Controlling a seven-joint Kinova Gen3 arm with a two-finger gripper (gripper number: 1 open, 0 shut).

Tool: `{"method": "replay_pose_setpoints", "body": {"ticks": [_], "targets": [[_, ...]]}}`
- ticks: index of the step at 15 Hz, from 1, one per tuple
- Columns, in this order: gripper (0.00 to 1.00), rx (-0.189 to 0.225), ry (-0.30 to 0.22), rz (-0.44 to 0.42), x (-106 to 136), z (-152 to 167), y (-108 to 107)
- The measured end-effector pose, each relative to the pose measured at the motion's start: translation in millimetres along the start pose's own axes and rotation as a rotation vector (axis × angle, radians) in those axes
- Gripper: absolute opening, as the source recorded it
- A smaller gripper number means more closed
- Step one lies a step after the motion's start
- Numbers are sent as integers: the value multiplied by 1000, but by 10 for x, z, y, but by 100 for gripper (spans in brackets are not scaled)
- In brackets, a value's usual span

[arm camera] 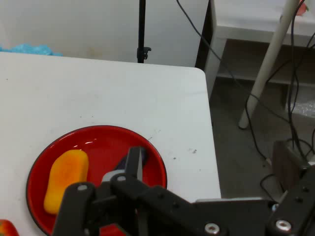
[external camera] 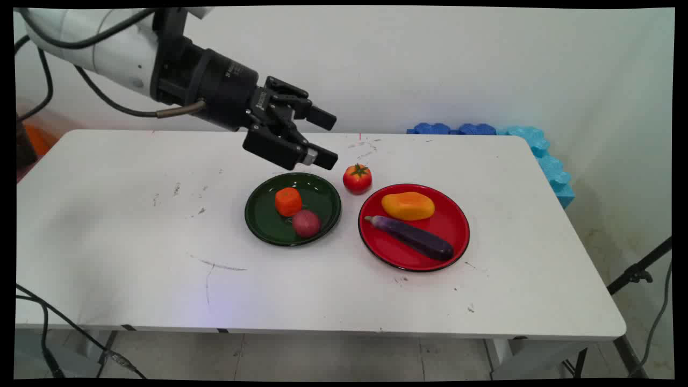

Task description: Pick up the eggplant from the red plate

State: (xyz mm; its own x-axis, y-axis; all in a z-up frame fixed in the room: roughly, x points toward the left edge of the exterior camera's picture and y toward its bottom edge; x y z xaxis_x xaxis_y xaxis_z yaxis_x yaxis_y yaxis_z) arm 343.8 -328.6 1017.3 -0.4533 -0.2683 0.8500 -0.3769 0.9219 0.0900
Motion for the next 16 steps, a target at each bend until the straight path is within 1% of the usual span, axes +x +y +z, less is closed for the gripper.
{"method": "replay_pose_setpoints", "body": {"ticks": [5,8,10,15,16], "targets": [[100,12,-16,10,69,116,-34],[100,16,-39,21,113,251,-73],[100,19,-69,32,125,379,-118],[100,24,-168,80,114,813,-292],[100,32,-188,86,108,901,-384]]}}
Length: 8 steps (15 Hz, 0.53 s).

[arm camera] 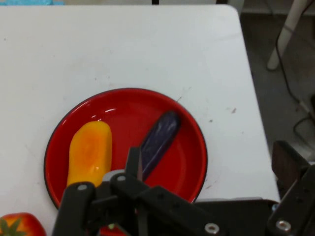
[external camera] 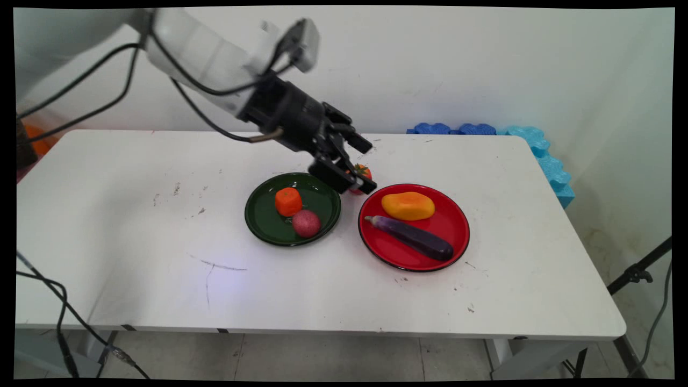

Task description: Pick up the eggplant from the red plate

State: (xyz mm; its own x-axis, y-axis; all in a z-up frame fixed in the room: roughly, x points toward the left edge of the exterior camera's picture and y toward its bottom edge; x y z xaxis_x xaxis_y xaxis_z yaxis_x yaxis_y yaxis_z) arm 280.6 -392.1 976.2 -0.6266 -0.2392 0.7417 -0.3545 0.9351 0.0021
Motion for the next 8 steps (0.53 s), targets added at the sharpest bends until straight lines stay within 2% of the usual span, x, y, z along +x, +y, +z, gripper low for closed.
{"method": "replay_pose_setpoints", "body": {"ticks": [8], "targets": [[100,-58,-116,136,141,818,-360]]}}
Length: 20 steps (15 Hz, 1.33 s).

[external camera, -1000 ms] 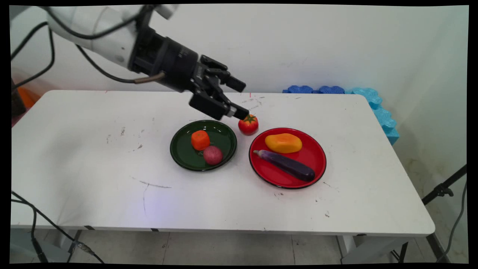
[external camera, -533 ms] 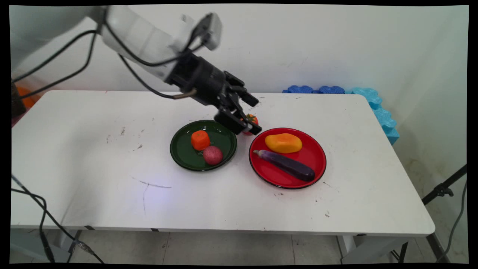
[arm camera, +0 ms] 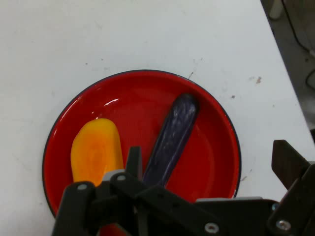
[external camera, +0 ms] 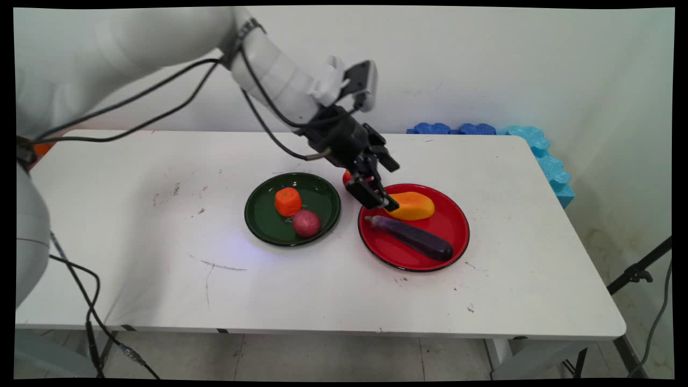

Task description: Pick up the eggplant from the red plate

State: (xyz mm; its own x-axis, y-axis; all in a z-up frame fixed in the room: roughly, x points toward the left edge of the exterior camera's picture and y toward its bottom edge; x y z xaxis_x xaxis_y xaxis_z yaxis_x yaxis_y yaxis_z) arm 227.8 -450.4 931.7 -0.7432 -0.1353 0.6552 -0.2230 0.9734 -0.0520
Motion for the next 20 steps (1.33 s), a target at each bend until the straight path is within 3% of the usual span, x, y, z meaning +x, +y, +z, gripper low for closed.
{"method": "replay_pose_setpoints", "body": {"ticks": [6,13,20], "targets": [[100,-65,-51,117,32,507,-279],[100,-110,-86,246,-59,965,-569],[100,-162,-88,348,-101,1267,-645]]}}
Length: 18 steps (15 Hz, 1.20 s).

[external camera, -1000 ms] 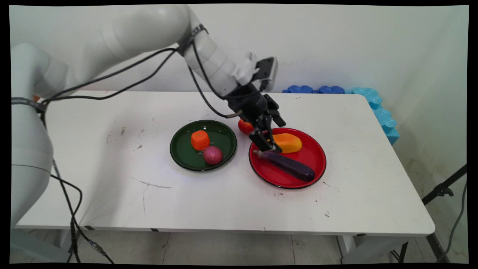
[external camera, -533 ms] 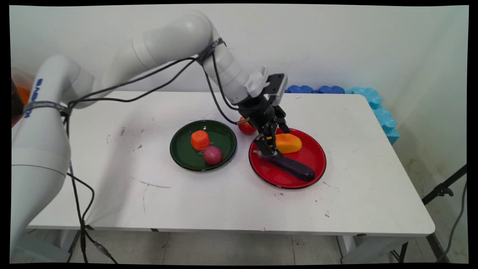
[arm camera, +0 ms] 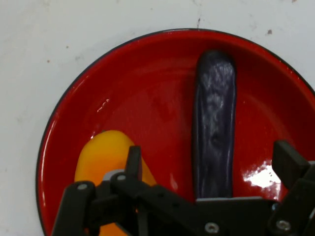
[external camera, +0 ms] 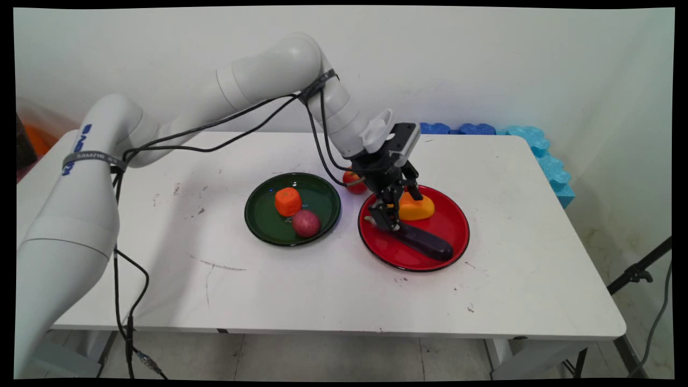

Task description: Pick up the eggplant from the red plate

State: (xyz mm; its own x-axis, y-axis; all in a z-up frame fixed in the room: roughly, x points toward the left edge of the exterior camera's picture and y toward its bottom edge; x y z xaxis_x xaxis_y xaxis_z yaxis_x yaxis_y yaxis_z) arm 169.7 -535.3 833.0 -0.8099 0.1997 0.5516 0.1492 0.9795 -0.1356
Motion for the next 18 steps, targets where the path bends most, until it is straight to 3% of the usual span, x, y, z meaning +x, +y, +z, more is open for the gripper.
{"method": "replay_pose_setpoints", "body": {"ticks": [15,16,18], "targets": [[100,-39,-4,90,-81,318,-2],[0,-41,-2,94,-80,329,4],[0,-48,-7,106,-87,347,28]]}}
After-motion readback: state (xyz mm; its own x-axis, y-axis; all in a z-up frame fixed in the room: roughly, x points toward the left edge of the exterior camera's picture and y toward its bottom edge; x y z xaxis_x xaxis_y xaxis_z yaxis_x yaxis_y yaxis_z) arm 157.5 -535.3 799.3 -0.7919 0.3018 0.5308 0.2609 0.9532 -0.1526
